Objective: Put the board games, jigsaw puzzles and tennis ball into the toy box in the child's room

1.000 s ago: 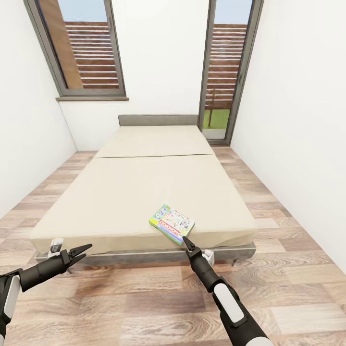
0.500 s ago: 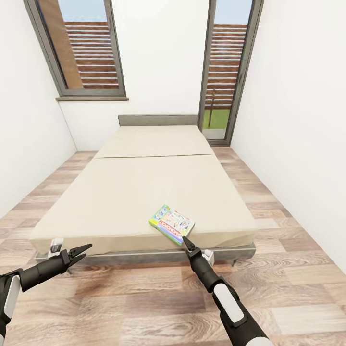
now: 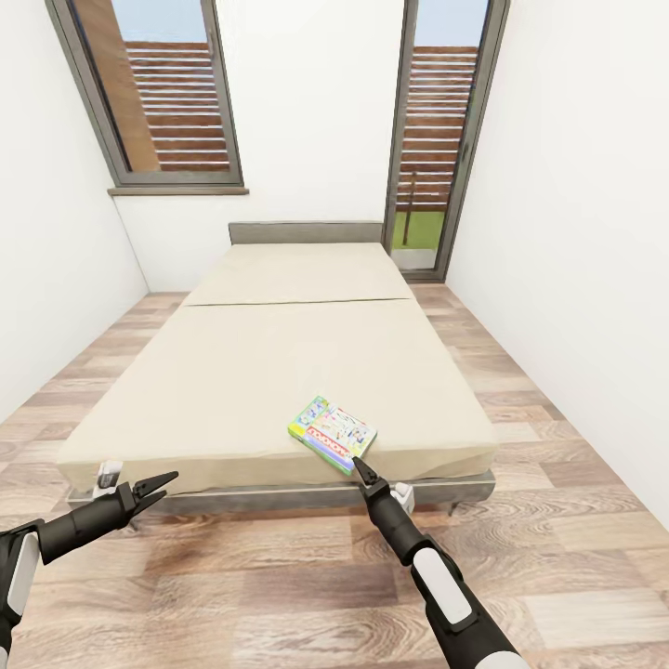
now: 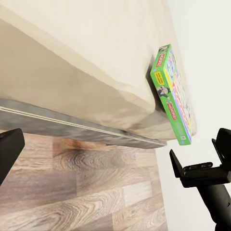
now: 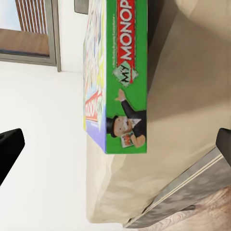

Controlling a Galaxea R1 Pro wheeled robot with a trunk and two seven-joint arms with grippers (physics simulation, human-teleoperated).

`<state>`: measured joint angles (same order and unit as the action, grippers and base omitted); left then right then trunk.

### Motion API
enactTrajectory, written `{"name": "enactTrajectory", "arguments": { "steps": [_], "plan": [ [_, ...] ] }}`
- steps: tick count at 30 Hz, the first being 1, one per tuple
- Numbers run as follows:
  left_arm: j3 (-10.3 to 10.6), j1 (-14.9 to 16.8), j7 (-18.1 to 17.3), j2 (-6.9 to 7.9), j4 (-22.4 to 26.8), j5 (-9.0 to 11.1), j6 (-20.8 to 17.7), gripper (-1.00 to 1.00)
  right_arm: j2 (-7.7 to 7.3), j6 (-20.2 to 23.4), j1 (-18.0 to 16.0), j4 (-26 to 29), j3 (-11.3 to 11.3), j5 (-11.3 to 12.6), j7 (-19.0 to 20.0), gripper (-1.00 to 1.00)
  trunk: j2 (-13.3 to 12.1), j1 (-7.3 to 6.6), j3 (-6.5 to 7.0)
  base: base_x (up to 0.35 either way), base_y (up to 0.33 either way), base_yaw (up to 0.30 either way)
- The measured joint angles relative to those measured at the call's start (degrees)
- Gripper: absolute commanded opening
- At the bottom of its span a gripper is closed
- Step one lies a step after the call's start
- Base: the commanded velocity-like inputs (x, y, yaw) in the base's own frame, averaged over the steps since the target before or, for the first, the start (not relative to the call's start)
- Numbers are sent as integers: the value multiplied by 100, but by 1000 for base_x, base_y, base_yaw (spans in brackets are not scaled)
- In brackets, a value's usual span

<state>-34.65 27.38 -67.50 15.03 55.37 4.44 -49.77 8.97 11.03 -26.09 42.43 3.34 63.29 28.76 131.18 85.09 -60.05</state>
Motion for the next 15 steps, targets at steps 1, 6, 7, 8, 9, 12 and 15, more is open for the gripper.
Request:
{"name": "enactTrajectory", "arguments": {
  "steps": [1, 6, 7, 8, 9, 12, 15],
  "plan": [
    [-1, 0, 0, 0, 0, 0, 0, 100, 0, 0, 0, 0, 0, 0, 0, 100, 0, 0, 0, 0, 0, 0],
    [2, 1, -2, 0, 2, -1, 0, 100, 0, 0, -1, 0, 0, 0, -1, 100, 0, 0, 0, 0, 32, 0],
    [0, 1, -2, 0, 3, -2, 0, 100, 0, -1, 0, 0, 1, 0, 0, 100, 0, 0, 0, 0, 116, 0],
    [-1, -1, -2, 0, 3, -3, 1, 100, 0, -1, 0, 0, 1, 0, 0, 100, 0, 0, 0, 0, 140, 0],
    [0, 0, -2, 0, 3, -4, 1, 100, 0, -1, 0, 1, 1, 0, 0, 100, 0, 0, 0, 0, 132, 0],
    [0, 1, -1, 0, 3, -3, 0, 100, 0, -1, 0, 1, 1, 0, -1, 100, 0, 0, 0, 0, 86, 0],
    [1, -1, 0, 0, 0, -1, 0, 100, 0, 0, 1, 1, 0, 0, 0, 100, 0, 0, 0, 0, 37, 0]
  ]
}}
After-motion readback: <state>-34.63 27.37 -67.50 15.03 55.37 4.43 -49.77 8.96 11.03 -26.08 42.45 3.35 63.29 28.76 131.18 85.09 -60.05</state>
